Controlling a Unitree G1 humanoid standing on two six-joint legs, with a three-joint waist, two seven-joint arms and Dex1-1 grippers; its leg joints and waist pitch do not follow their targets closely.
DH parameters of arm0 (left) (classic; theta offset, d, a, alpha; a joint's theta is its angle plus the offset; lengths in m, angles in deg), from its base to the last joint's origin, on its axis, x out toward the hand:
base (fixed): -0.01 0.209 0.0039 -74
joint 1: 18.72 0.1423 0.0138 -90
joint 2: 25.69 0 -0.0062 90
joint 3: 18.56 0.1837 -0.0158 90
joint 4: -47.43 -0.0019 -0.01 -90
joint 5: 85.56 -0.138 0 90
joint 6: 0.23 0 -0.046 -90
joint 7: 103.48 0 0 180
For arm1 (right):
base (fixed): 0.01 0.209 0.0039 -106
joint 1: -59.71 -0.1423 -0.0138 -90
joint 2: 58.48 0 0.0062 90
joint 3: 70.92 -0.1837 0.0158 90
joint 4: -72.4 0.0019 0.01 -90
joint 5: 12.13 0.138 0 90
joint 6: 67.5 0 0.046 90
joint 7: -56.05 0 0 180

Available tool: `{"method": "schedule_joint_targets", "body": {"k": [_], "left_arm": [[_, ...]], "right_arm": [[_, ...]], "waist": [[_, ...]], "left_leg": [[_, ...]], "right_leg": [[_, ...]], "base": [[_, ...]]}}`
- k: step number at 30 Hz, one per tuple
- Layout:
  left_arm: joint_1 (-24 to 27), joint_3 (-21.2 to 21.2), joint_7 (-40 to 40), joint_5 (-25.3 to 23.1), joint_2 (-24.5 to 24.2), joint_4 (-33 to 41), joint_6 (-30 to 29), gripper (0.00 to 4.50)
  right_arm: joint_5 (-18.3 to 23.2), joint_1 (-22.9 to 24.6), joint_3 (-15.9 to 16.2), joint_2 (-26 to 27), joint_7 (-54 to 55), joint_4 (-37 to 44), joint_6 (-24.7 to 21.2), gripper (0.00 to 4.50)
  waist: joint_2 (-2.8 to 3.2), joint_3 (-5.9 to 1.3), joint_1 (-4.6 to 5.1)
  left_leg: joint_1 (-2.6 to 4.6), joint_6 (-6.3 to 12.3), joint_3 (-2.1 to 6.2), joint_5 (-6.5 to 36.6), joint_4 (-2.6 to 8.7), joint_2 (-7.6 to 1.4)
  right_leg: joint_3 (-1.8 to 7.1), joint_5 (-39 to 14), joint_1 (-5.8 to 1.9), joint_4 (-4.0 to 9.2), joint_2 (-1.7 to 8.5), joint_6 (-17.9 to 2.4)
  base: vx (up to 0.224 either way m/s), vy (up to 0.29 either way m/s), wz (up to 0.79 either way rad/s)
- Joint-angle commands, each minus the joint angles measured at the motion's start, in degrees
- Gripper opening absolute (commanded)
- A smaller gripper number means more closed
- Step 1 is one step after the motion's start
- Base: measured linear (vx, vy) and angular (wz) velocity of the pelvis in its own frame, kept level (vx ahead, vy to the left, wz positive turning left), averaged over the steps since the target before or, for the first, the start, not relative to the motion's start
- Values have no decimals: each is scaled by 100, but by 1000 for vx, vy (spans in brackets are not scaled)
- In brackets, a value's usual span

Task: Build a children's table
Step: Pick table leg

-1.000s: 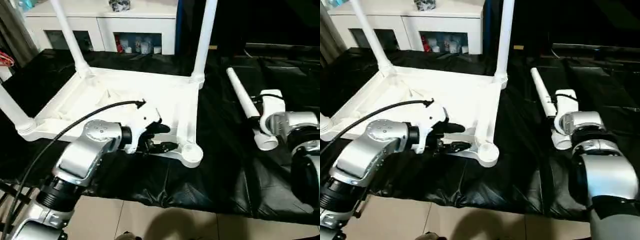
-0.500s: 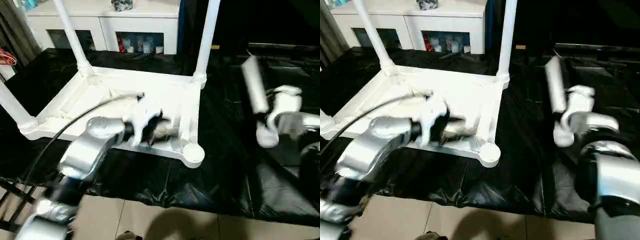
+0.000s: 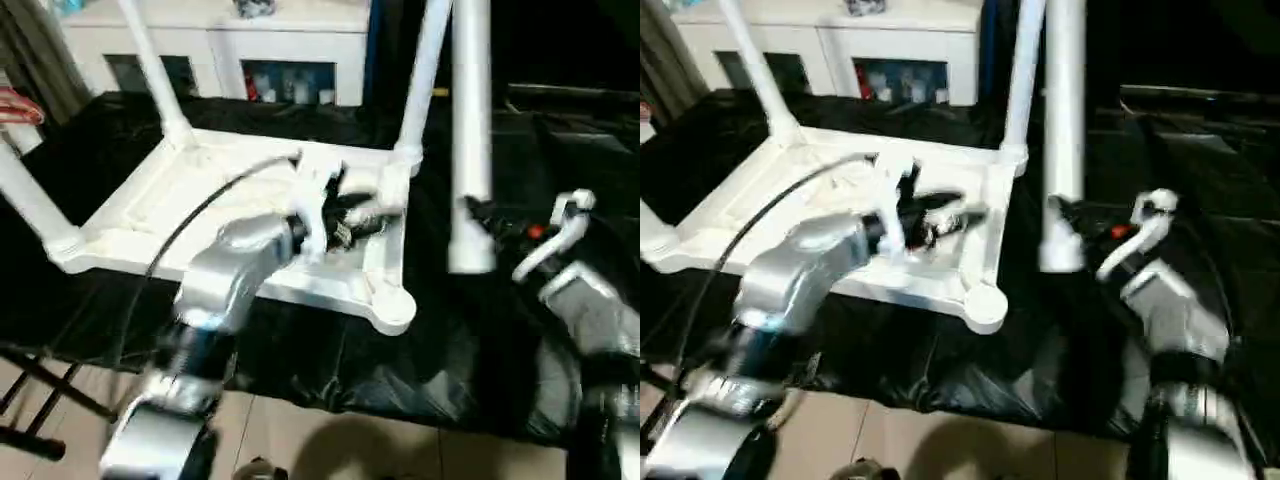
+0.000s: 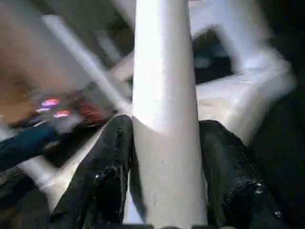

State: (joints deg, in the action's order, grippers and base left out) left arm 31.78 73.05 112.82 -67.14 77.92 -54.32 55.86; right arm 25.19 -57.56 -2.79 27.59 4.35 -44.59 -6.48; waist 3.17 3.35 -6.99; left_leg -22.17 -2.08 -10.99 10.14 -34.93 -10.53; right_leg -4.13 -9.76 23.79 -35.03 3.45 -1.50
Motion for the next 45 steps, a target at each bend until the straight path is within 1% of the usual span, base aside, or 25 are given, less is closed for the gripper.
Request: {"method": "schedule_joint_targets", "body": {"k": [1,2,4,5,6,7,9,10,12,13,14,15,17,19,21,22,25,26,28,30,33,36,39,40,45], "left_arm": [[-280,-457,-361,450,206,-252,-328,296],[-317,-512,-400,504,237,-293,-378,296],[-467,-670,-350,786,369,-406,-662,296],[-536,-752,-344,916,444,-457,-795,296],[-603,-825,-328,1045,523,-507,-913,296],[-644,-862,-327,1129,584,-532,-978,296],[-676,-883,-313,1218,648,-536,-1027,296],[-692,-917,-309,1305,690,-521,-1048,296],[-732,-1064,-337,1565,787,-473,-1167,296],[-745,-1125,-309,1688,810,-433,-1214,296],[-745,-1125,-309,1688,810,-433,-1214,296],[-751,-1229,-251,1906,840,-347,-1352,296],[-738,-1225,-221,1928,837,-310,-1377,296],[-701,-1150,-238,1861,820,-293,-1384,296],[-690,-1088,-341,1774,814,-314,-1354,296],[-686,-1054,-377,1735,808,-320,-1325,296],[-688,-1104,-493,1833,839,-348,-1349,296],[-686,-1119,-461,1883,838,-340,-1359,296],[-681,-1147,-359,1984,827,-292,-1395,268],[-677,-1152,-316,2031,815,-254,-1435,261],[-668,-1184,-358,2071,819,-215,-1442,223],[-711,-1269,-544,2031,838,-310,-1323,213],[-743,-1293,-688,1996,842,-389,-1214,192],[-747,-1286,-714,1983,839,-392,-1190,192],[-732,-1198,-765,1877,819,-333,-1128,188]], "right_arm": [[410,63,141,61,-319,674,-319,183],[448,86,149,77,-350,733,-348,183],[650,264,271,134,-512,1129,-643,183],[710,337,329,153,-564,1298,-774,183],[764,406,394,173,-613,1462,-888,183],[825,459,439,184,-617,1587,-970,183],[866,495,499,194,-593,1682,-1025,182],[887,509,523,198,-578,1715,-1056,182],[918,525,571,200,-572,1769,-1133,182],[923,532,583,206,-556,1804,-1158,182],[923,532,583,206,-556,1804,-1158,182],[927,561,624,200,-538,1892,-1221,182],[923,571,649,193,-543,1925,-1246,182],[932,576,694,191,-534,1959,-1275,182],[933,562,720,206,-505,1971,-1275,182],[952,556,730,221,-486,1998,-1293,182],[1075,554,709,273,-471,2063,-1370,182],[1067,571,749,272,-488,2091,-1385,182],[1046,602,823,278,-516,2113,-1397,182],[1045,603,837,285,-512,2108,-1394,182],[1028,604,865,289,-500,2105,-1388,182],[981,601,884,289,-454,2105,-1361,182],[939,609,933,274,-393,2146,-1321,182],[918,610,952,271,-369,2163,-1305,182],[801,633,1034,254,-325,2227,-1218,182]], "waist": [[-171,-470,-61],[-165,-461,-54],[-168,-448,-60],[-213,-449,-78],[-201,-441,-77],[-186,-448,-110],[-203,-447,-128],[-202,-447,-133],[-204,-448,-139],[-210,-443,-142],[-210,-444,-144],[-216,-442,-140],[-222,-435,-138],[-222,-426,-135],[-215,-429,-138],[-207,-430,-140],[-215,-437,-139],[-214,-437,-142],[-212,-440,-147],[-210,-441,-151],[-204,-443,-144],[-191,-434,-144],[-195,-433,-143],[-202,-432,-141],[-196,-438,-138]], "left_leg": [[53,643,106,575,286,-195],[58,627,94,597,284,-190],[69,596,106,674,300,-192],[72,583,111,672,308,-197],[59,583,106,638,309,-183],[69,563,118,606,314,-195],[75,543,121,627,319,-197],[60,519,131,595,326,-197],[68,511,124,599,321,-195],[60,518,124,587,322,-194],[59,511,129,581,324,-196],[57,513,129,587,329,-198],[45,513,128,578,330,-190],[58,493,126,611,336,-186],[57,473,132,612,343,-190],[68,457,139,619,350,-203],[57,463,137,597,347,-198],[51,463,139,574,348,-200],[50,463,135,542,345,-196],[46,462,136,528,345,-198],[49,461,138,535,345,-204],[55,433,139,599,350,-204],[56,412,141,619,354,-201],[52,408,140,615,356,-198],[50,416,140,565,353,-201]], "right_leg": [[180,-1673,-369,491,430,-933],[190,-1748,-354,512,422,-902],[188,-1951,-336,535,428,-846],[196,-2026,-336,546,446,-798],[202,-2028,-340,553,432,-777],[207,-2048,-328,562,446,-737],[209,-2080,-321,569,454,-725],[213,-2025,-332,557,461,-713],[215,-2020,-329,565,466,-714],[218,-2004,-331,565,465,-710],[218,-2007,-331,557,467,-702],[217,-2013,-329,563,463,-692],[221,-2011,-338,567,468,-666],[220,-2162,-326,590,461,-572],[218,-2194,-332,590,465,-540],[220,-2195,-325,594,467,-515],[223,-2077,-339,580,471,-545],[223,-2031,-339,579,470,-543],[225,-1983,-340,572,472,-561],[227,-1933,-342,564,473,-588],[227,-1857,-339,556,469,-622],[226,-1976,-341,574,475,-603],[226,-2013,-343,579,474,-563],[225,-2026,-343,584,469,-538],[230,-1926,-343,571,471,-556]], "base": [[0,0,0],[0,0,0],[0,0,0],[0,0,0],[0,0,0],[0,0,0],[0,0,0],[0,0,0],[0,0,0],[0,0,0],[0,0,0],[0,0,0],[0,0,0],[0,0,0],[0,0,0],[0,0,0],[0,0,0],[0,0,0],[0,0,0],[0,0,0],[0,0,0],[0,0,0],[0,0,0],[0,0,0],[0,0,0]]}}
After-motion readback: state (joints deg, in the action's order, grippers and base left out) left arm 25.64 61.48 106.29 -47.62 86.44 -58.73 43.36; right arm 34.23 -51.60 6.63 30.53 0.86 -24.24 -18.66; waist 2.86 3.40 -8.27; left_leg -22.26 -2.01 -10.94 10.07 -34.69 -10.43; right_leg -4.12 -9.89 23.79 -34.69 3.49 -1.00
